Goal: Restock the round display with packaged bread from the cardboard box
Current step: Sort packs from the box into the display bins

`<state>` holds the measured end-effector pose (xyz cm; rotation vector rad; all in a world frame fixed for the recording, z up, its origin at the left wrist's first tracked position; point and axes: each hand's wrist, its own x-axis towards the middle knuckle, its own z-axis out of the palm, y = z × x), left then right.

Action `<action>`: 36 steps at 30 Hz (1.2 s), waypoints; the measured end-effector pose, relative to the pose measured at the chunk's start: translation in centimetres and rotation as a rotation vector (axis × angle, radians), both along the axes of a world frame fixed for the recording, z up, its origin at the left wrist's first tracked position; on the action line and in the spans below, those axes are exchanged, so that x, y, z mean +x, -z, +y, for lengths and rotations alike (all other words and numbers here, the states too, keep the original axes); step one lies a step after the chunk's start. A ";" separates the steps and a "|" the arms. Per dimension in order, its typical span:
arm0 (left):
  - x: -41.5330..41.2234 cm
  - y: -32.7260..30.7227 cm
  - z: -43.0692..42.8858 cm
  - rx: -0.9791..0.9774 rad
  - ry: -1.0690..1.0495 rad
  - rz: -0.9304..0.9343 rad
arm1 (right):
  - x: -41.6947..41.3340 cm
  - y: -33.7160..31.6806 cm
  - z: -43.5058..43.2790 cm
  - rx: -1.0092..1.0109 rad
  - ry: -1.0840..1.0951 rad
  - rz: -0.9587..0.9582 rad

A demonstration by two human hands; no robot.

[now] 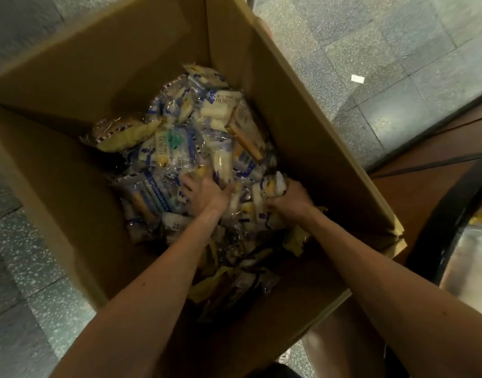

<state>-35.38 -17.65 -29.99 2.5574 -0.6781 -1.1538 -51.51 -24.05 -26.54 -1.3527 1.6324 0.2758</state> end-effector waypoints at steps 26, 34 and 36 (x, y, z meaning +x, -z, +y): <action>-2.3 -18.9 0.7 -0.281 0.705 0.128 | -13.2 -18.1 3.4 -0.140 0.182 -0.381; -21.4 -31.3 -1.4 -0.524 1.086 0.185 | -30.7 -26.5 12.4 -0.387 0.403 -0.317; -27.7 -33.0 -0.2 -0.553 1.141 0.265 | -35.9 -28.2 16.1 -0.447 0.540 -0.331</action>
